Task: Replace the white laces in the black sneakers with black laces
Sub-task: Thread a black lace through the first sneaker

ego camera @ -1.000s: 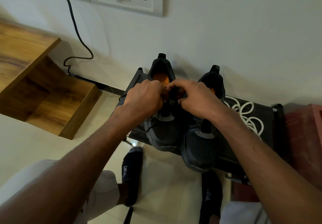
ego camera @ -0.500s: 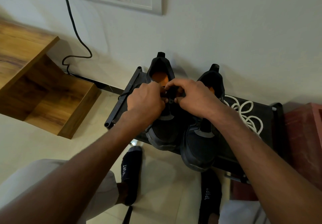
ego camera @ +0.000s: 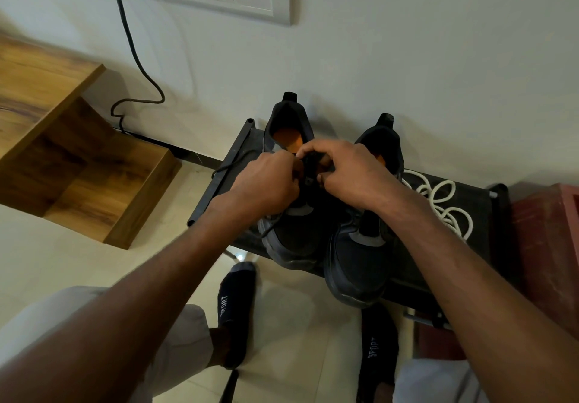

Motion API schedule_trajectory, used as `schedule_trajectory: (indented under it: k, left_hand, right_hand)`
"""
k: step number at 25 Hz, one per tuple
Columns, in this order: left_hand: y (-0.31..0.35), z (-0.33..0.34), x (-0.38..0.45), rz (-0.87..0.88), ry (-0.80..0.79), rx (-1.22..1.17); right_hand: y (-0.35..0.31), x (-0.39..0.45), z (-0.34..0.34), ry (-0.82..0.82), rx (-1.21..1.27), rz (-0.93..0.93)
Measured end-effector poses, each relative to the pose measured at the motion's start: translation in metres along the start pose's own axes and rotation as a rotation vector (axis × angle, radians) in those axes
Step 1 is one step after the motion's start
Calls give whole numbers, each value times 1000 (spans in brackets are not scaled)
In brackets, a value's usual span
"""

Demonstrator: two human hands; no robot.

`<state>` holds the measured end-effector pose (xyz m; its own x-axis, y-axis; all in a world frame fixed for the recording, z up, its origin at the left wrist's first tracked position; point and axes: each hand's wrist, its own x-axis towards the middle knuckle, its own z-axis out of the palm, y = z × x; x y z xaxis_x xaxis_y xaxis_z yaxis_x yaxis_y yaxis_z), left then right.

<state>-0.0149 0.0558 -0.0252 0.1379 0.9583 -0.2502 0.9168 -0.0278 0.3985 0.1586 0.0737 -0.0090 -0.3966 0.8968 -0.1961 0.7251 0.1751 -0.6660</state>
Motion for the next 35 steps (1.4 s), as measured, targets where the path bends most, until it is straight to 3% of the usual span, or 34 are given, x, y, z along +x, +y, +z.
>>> schedule_trajectory:
  k: [7,10,15,21,27,33,35]
  left_hand:
    - [6,3,-9,-43,193,192]
    - [6,1,-6,-56,158,199]
    - [1,-12,1,-21,-57,-80]
    - [-2,12,3,-96,109,-76]
    - [3,13,2,-82,89,-124]
    - [11,10,-10,-106,184,226]
    - [11,8,-10,-82,175,244]
  right_hand:
    - [-1,0,1,-20,-8,-26]
    - [-1,-1,0,-19,-21,-27]
    - [-1,0,0,-21,-34,-25]
    - [0,1,0,-31,-26,-25]
    - [1,1,-1,-41,-17,-13]
    - [-1,1,-1,-35,-13,-17]
    - [-1,0,-1,-39,-9,-21]
